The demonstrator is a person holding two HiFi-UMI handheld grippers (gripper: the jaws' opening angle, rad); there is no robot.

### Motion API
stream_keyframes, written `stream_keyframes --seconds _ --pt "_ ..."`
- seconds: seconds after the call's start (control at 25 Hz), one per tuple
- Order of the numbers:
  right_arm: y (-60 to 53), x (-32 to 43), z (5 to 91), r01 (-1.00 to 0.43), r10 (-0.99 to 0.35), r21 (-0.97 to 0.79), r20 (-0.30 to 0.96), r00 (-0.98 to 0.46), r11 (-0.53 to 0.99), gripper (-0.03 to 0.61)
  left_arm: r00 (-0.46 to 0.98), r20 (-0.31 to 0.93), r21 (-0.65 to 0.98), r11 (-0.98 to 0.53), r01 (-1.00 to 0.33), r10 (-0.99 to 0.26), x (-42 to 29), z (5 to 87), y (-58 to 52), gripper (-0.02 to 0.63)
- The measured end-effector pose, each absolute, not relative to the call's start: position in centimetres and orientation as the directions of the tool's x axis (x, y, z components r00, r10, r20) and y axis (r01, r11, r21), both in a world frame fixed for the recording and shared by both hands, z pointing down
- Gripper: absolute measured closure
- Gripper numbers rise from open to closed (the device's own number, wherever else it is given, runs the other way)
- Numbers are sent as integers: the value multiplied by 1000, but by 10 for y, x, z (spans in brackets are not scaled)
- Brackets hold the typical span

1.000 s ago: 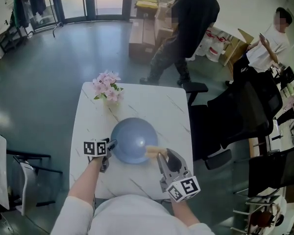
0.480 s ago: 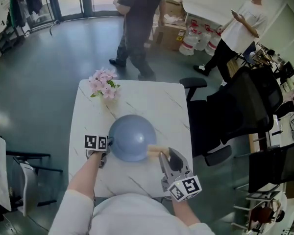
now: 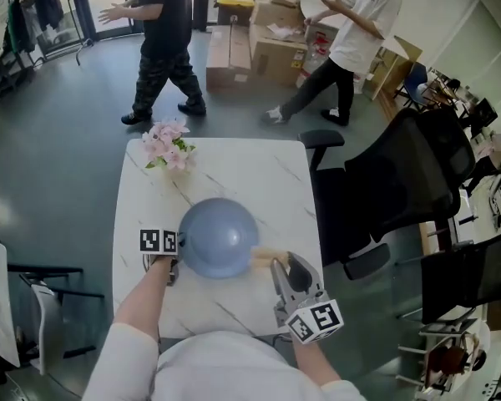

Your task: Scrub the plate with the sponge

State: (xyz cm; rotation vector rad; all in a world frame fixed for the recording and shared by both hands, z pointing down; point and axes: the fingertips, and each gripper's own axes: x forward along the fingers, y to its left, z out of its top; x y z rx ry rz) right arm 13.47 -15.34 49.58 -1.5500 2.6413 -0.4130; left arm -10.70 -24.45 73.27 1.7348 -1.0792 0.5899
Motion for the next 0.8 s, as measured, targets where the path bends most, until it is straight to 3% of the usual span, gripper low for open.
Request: stream_keyframes --seconds 0.24,0.8 --pt "-154 133 493 -844 -858 -252 86 -506 473 443 521 737 544 -78 -835 -432 -106 730 -244 571" --pt "-159 115 484 -807 -821 -229 54 -569 544 443 547 618 566 -163 -808 -565 -111 680 -236 571"
